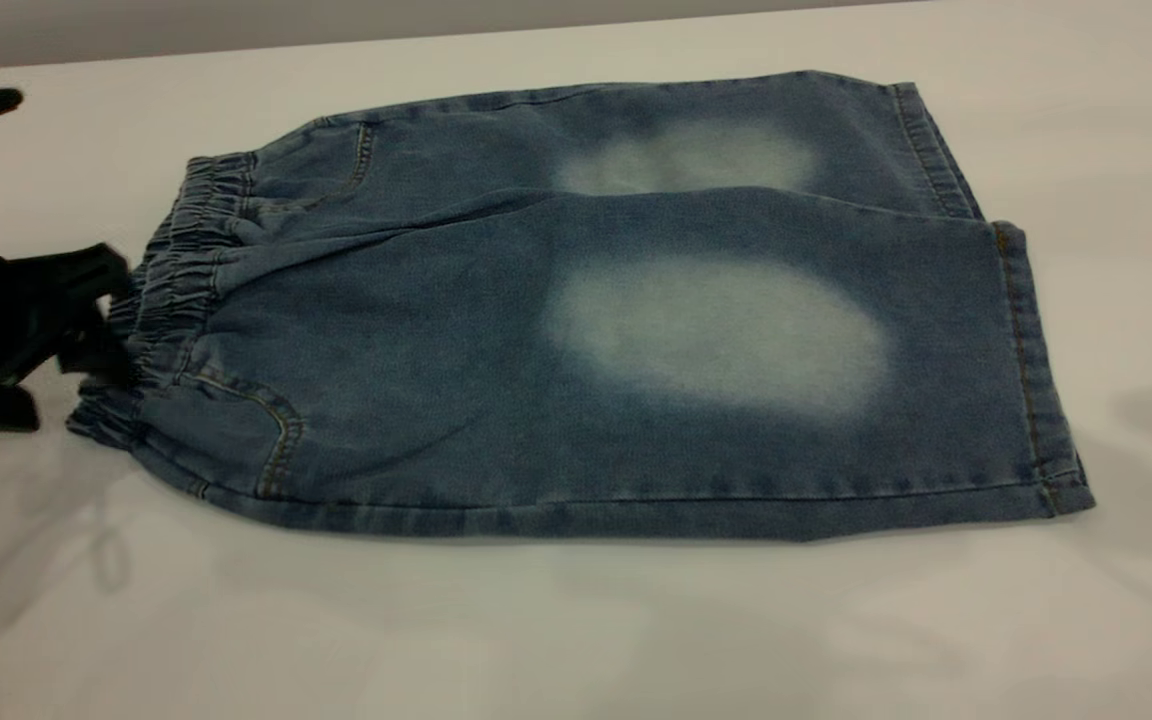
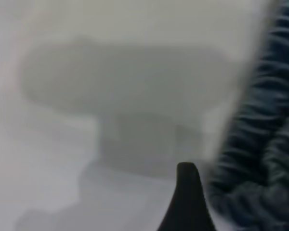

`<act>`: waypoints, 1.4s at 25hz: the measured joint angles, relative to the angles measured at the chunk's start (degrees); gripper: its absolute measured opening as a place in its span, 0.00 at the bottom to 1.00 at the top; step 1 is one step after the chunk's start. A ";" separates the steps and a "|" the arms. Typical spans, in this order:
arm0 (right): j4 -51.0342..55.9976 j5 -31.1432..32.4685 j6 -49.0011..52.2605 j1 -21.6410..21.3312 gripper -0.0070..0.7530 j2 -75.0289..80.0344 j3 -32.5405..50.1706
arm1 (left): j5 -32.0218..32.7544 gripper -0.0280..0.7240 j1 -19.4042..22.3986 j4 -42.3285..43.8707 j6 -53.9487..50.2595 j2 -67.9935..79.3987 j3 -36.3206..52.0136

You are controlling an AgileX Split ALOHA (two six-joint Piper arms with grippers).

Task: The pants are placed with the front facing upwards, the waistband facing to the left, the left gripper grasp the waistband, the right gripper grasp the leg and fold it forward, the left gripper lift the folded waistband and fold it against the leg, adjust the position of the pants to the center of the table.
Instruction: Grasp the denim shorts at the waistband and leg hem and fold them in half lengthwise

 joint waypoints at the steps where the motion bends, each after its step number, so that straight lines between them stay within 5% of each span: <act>1: 0.04 0.00 0.00 0.00 0.64 0.00 0.00 | -0.66 0.70 -0.76 0.00 -0.62 0.00 0.00; 20: 0.01 0.44 0.05 0.00 0.64 0.00 0.00 | -0.39 0.68 -2.65 -0.05 -0.72 2.73 0.05; 23: 0.01 0.44 0.00 0.00 0.64 0.00 0.00 | -1.55 0.59 -2.65 -0.10 -0.64 3.30 0.05; 30: 0.01 0.44 0.00 0.00 0.64 0.00 0.00 | -3.01 0.20 -2.65 -0.10 -1.57 3.35 0.05; 35: 0.18 0.15 0.05 0.00 0.64 0.52 0.48 | -3.02 0.20 -2.65 -0.10 -1.83 3.26 0.05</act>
